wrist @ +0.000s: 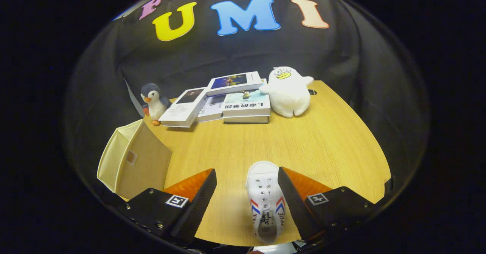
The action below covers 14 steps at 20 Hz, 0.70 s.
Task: Open the storage box then place both shoes into the box .Put the left shoe in first, then the right shoe, with the right side of both shoes facing outward in a uniform manner.
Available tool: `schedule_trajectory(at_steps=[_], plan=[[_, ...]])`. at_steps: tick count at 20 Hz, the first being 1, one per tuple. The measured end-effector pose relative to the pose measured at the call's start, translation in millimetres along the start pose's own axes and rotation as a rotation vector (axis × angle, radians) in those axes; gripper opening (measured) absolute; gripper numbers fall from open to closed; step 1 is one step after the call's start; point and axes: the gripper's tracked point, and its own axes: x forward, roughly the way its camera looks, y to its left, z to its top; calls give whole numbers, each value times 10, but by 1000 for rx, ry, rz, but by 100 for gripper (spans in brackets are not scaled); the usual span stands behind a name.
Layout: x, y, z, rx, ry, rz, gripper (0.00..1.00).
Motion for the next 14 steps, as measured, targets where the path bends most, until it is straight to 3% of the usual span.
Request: schedule_trajectory(at_steps=[6, 14], plan=[[172, -525, -373, 41, 67, -110, 98], [315, -740, -867, 36, 222, -154, 98]])
